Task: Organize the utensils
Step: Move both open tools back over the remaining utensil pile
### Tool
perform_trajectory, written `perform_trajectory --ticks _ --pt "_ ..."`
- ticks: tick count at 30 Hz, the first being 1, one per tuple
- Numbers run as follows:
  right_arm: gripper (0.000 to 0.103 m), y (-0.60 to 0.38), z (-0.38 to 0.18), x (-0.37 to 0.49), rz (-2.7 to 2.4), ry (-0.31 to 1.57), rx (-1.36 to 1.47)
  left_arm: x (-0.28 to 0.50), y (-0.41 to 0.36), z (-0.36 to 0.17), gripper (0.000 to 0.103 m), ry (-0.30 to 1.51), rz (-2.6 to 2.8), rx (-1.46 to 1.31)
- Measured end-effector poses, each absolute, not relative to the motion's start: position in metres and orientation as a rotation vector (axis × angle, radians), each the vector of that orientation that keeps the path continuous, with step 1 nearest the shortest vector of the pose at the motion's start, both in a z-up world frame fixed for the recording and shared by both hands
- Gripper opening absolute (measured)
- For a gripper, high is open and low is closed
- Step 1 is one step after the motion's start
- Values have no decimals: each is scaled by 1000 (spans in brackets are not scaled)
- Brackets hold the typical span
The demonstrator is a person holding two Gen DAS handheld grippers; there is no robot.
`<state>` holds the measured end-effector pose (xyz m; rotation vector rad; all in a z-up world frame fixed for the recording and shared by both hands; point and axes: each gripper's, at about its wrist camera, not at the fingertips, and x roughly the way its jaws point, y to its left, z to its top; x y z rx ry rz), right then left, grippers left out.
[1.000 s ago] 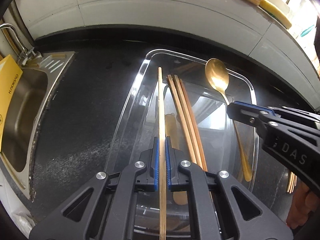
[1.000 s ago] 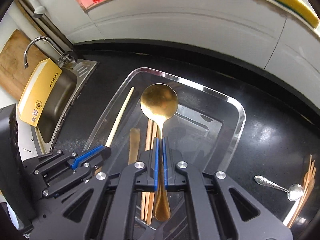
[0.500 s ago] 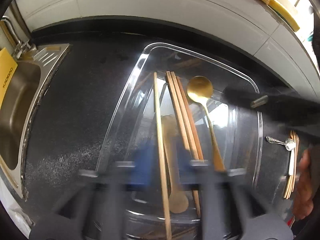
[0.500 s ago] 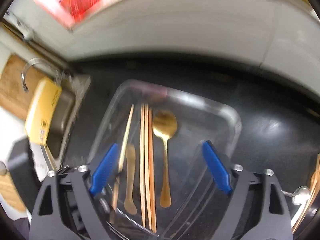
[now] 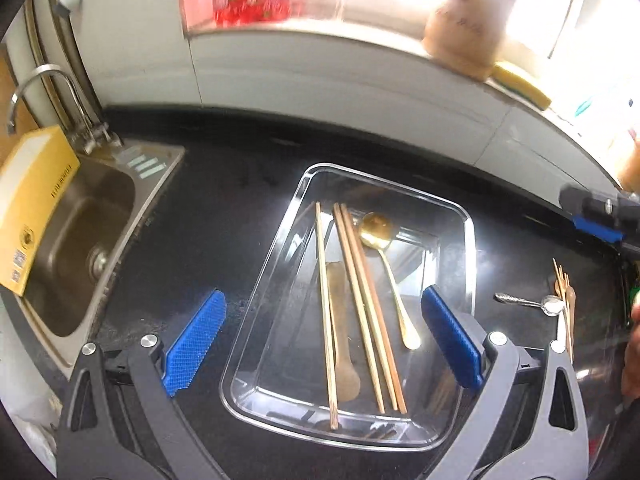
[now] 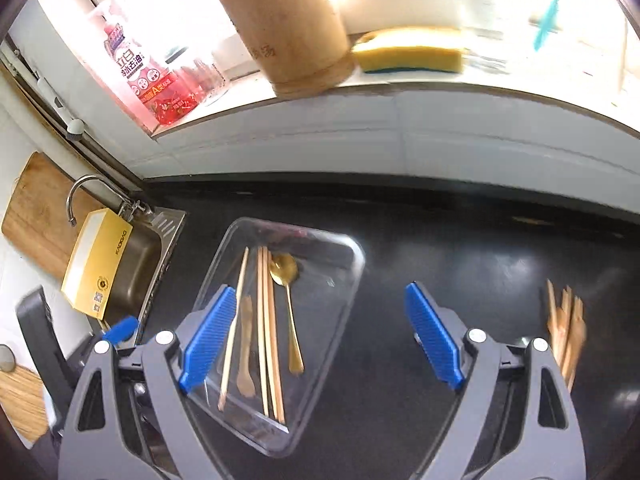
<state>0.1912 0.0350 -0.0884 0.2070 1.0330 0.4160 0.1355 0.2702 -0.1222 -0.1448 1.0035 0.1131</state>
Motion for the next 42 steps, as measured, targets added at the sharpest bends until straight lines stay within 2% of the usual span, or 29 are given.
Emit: perform_trajectory --ticks 9,24,31,42 --pt "84 -53 -95 102 276 1008 221 98 209 -102 95 977 54 -88" --pt "84 -231 -90 8 84 989 272 64 3 -98 95 941 -247 94" --pt "84 -251 -89 7 98 982 264 65 -31 -98 95 941 -264 122" --pt "84 -248 -98 32 137 1016 243 86 -28 -116 95 958 -271 190"
